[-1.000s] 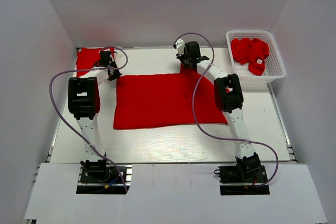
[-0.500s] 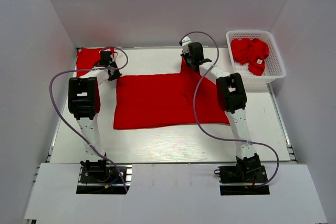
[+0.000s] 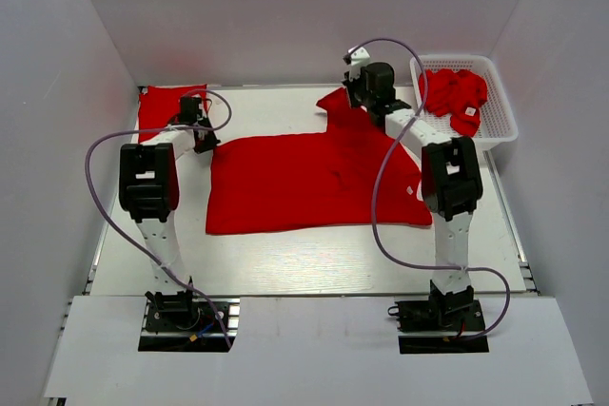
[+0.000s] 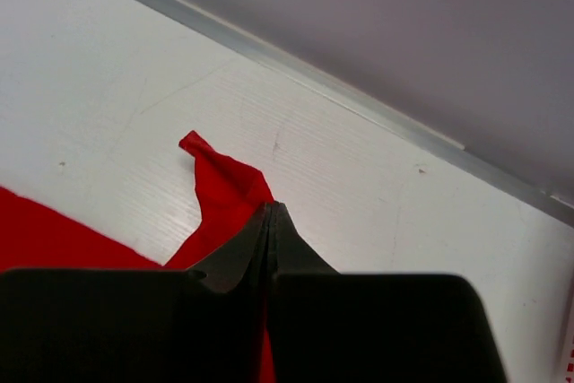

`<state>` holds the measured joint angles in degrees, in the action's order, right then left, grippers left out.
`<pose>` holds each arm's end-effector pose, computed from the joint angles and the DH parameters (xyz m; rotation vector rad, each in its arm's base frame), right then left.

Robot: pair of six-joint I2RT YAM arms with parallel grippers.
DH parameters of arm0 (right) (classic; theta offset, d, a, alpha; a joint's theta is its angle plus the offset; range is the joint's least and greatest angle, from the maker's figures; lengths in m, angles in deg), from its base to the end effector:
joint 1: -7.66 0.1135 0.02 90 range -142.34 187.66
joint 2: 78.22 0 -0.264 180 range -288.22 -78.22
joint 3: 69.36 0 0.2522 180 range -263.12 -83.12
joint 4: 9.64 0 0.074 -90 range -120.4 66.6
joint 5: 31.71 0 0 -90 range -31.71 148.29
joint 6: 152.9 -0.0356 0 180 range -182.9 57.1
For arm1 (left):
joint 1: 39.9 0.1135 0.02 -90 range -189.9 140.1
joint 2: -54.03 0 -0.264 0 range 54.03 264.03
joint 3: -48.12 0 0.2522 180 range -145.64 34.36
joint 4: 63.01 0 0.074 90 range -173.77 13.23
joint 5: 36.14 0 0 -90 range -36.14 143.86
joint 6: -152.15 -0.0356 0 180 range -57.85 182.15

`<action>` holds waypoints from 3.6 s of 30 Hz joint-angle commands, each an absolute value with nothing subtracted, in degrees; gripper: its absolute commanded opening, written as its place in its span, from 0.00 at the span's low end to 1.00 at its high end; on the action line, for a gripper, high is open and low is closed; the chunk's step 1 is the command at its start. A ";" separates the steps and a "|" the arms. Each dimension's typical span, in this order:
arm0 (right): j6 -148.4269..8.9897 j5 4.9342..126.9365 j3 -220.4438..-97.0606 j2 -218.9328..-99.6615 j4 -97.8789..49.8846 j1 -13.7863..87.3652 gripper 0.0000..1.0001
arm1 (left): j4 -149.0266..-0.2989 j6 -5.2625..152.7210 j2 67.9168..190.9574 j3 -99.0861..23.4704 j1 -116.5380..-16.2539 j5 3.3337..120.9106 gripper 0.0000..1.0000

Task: Fold and stack the t-shirts
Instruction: Grap the side of the flattened tshirt furthest away from the robot with both arms, then fold the other side of the tshirt into a rectangle

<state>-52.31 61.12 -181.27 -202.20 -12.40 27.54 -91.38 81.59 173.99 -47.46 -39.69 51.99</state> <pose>0.4885 0.1785 0.2516 -0.5150 1.7584 0.1593 0.4479 0.0028 0.1509 -0.4390 2.4546 -0.1002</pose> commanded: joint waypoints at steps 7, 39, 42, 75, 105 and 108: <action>-50.95 61.82 -166.80 -189.42 -8.03 27.00 0.00 | -89.87 80.96 163.11 -39.74 -39.81 55.18 0.00; -61.22 43.62 -130.49 -145.11 -26.27 27.09 0.00 | -90.04 80.44 150.45 -30.14 -39.81 46.74 0.00; -62.37 43.62 -130.32 -143.53 -29.28 27.00 0.00 | -90.04 80.43 150.45 -31.81 -39.81 47.27 0.00; -74.50 64.43 -132.86 -146.49 -33.54 27.18 0.90 | -92.17 83.78 143.76 -33.76 -41.65 61.39 1.00; -64.04 66.92 -143.76 -170.85 -49.07 35.17 0.90 | -89.86 82.72 148.18 -26.81 -42.88 65.56 1.00; -65.63 63.40 -143.41 -171.73 -49.24 35.00 0.90 | -91.00 82.72 145.27 -26.20 -42.88 63.45 1.00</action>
